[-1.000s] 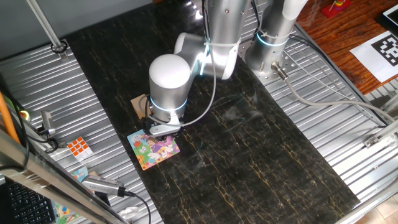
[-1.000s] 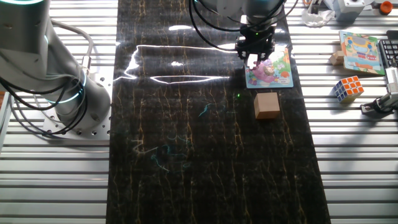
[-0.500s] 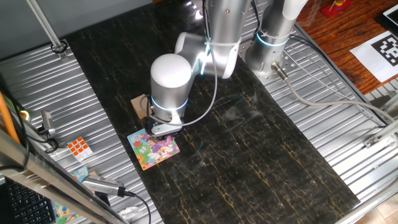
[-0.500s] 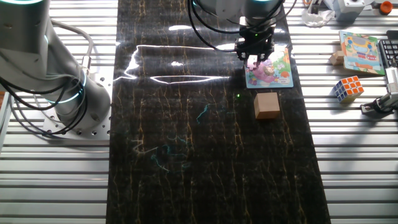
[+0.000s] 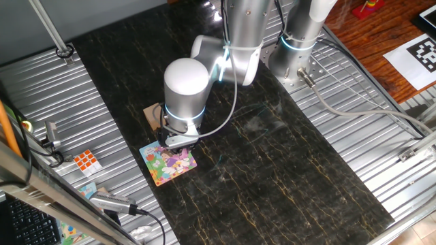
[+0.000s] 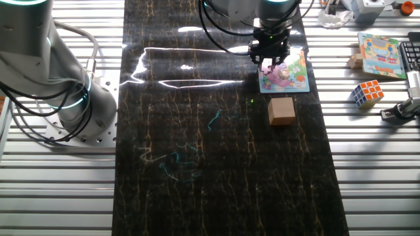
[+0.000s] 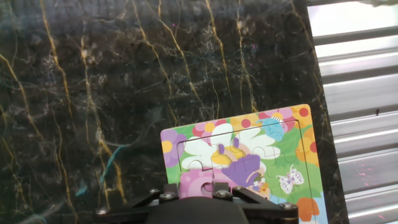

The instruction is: Assemble one piece of a puzzle

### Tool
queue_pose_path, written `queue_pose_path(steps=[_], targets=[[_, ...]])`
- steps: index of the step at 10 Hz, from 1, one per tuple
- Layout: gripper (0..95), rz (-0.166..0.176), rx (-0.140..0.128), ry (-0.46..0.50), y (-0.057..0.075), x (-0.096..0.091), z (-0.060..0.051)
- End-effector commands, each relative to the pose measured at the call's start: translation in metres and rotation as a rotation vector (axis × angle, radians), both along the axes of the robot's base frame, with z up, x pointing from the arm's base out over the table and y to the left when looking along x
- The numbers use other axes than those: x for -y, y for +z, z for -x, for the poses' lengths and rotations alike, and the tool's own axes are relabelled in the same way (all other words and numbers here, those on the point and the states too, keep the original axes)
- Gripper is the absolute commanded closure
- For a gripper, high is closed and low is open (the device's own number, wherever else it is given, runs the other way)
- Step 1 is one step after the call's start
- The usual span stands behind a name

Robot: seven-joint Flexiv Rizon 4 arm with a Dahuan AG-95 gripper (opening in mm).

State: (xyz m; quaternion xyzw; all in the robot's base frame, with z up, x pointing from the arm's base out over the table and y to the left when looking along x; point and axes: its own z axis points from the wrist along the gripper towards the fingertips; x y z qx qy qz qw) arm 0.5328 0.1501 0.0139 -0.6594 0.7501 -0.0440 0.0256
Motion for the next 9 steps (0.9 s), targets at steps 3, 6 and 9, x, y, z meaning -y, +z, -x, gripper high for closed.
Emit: queue_pose_path(steps=[3, 6, 9], targets=[[76.0, 0.000, 0.003, 0.005, -0.0015, 0.0002, -0.0003], [76.0, -0.001, 0.007, 0.011, -0.0014, 0.0002, -0.0005], [76.0, -0.002, 0.017, 0.014, -0.0013, 0.0001, -0.0007]])
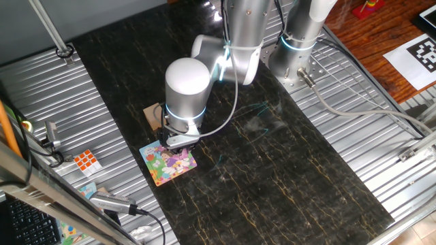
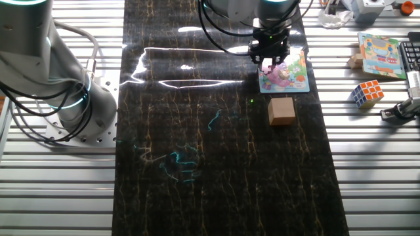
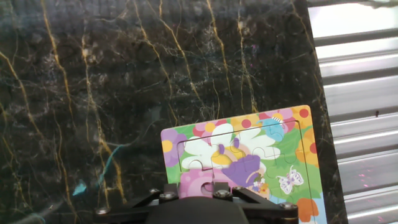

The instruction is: Assemble one piece of a puzzle

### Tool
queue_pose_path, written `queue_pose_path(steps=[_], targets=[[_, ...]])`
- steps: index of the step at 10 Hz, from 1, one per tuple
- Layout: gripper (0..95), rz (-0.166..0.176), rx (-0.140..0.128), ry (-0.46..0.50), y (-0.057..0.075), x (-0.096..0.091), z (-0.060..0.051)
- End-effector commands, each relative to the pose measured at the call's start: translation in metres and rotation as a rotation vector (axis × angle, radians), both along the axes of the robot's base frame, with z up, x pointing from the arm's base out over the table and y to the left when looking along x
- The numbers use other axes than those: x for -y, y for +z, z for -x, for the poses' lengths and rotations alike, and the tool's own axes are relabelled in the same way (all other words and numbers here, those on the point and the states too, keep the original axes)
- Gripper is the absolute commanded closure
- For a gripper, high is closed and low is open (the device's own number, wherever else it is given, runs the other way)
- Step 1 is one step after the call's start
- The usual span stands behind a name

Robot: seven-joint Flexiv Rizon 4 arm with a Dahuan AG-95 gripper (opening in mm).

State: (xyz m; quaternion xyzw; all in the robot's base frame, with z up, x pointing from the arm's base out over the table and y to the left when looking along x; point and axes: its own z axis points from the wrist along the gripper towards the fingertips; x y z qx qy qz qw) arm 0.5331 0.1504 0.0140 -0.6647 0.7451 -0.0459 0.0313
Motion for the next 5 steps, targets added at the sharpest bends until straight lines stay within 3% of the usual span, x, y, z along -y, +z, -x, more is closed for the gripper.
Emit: queue_pose_path(steps=[1, 5], targets=[[76.0, -0.001, 0.012, 0.006, -0.0014, 0.0004, -0.0005], [76.0, -0.010, 0.019, 0.022, -0.0014, 0.0004, -0.0007]])
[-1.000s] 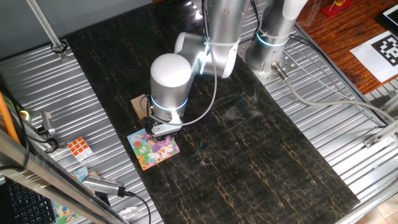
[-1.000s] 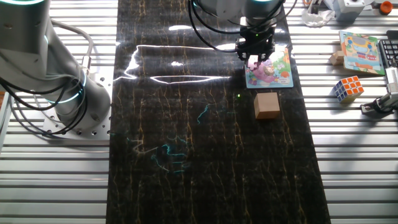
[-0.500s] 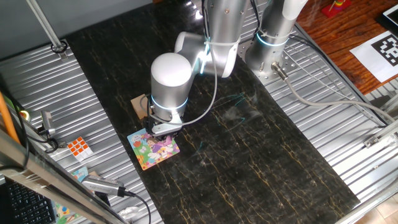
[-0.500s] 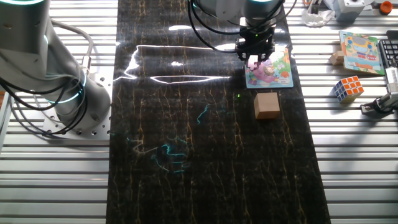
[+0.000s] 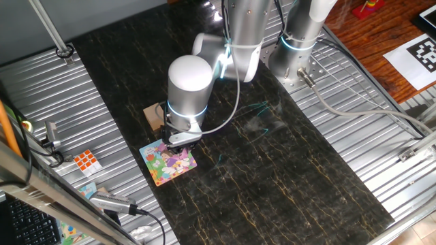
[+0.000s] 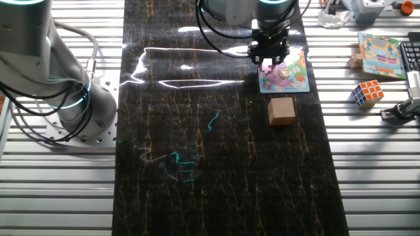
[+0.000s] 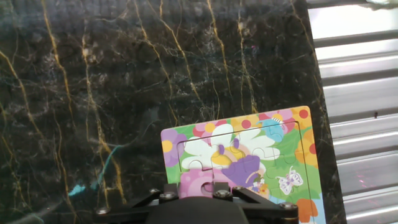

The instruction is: Assemble one piece of a puzzle

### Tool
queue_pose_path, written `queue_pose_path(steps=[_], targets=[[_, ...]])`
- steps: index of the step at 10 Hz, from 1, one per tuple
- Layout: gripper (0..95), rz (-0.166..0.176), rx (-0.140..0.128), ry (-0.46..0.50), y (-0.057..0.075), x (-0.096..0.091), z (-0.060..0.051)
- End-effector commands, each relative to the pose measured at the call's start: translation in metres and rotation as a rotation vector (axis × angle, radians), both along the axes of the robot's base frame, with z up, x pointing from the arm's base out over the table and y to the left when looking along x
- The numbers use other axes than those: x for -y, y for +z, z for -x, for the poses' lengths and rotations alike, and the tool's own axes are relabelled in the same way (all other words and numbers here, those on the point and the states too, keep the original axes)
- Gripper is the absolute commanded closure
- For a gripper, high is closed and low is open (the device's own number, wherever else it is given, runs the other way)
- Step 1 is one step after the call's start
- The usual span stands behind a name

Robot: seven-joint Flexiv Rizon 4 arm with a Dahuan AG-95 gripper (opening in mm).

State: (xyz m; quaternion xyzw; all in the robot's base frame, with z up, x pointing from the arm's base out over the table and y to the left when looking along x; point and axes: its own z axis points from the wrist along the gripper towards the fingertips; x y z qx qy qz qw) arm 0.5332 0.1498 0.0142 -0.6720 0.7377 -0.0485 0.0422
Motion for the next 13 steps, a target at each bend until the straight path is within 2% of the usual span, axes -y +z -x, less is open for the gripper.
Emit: queue_pose_path(steps=[1, 5, 13], targets=[[76.0, -0.002, 0.001, 0.016, -0.0015, -0.0003, -0.0007], [76.0, 0.003, 0.018, 0.039, -0.0015, -0.0003, -0.0007], [76.0, 0.003, 0.018, 0.022, -0.0023, -0.0005, -0.0023]])
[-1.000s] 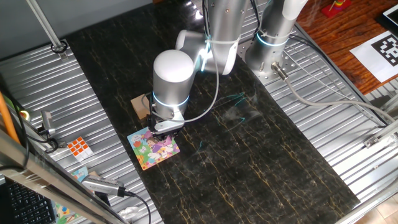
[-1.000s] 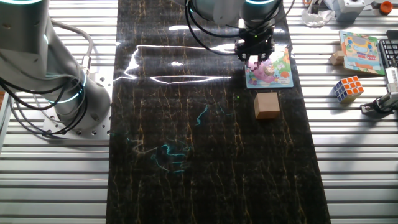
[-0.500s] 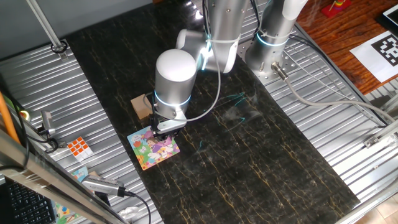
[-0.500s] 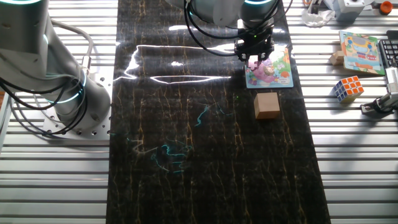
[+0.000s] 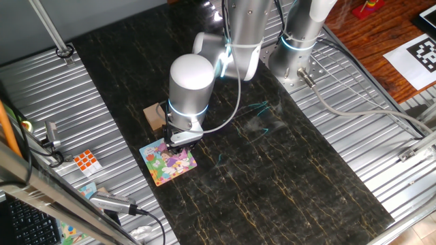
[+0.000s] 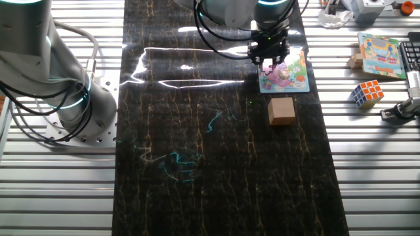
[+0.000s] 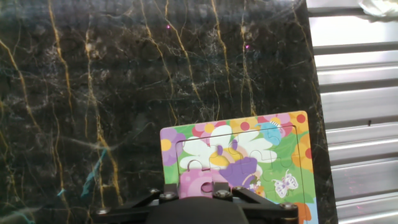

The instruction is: Assemble one piece of a puzzle

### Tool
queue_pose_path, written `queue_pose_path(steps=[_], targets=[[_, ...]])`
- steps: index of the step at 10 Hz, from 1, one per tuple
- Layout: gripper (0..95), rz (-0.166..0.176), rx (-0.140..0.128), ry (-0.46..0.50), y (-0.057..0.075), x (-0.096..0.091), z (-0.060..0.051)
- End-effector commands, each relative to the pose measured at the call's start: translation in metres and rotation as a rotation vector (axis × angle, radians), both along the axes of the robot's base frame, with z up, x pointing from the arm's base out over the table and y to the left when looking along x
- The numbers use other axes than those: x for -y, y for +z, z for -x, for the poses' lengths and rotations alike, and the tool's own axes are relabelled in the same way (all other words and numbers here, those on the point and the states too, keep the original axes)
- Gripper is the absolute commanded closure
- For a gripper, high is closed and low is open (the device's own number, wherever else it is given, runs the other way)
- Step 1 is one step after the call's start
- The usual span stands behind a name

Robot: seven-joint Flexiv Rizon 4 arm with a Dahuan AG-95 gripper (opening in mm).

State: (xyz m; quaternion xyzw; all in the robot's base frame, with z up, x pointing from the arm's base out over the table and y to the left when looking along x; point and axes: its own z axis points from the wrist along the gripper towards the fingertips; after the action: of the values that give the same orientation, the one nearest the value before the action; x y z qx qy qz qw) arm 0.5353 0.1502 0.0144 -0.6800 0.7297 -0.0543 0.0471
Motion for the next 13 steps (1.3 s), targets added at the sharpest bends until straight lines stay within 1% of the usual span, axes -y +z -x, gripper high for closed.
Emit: queue_pose_path(steps=[1, 3, 4, 7, 13], targets=[[76.0, 0.000, 0.003, 0.001, -0.0025, -0.0001, -0.0003], [76.0, -0.002, 0.004, 0.001, -0.0025, -0.0001, -0.0003], [57.0, -0.001, 0.004, 0.002, -0.0025, -0.0001, -0.0003], [57.0, -0.002, 0.010, 0.005, -0.0031, -0.0001, -0.0007], [57.0, -0.002, 0.010, 0.005, -0.0031, -0.0001, -0.0007]])
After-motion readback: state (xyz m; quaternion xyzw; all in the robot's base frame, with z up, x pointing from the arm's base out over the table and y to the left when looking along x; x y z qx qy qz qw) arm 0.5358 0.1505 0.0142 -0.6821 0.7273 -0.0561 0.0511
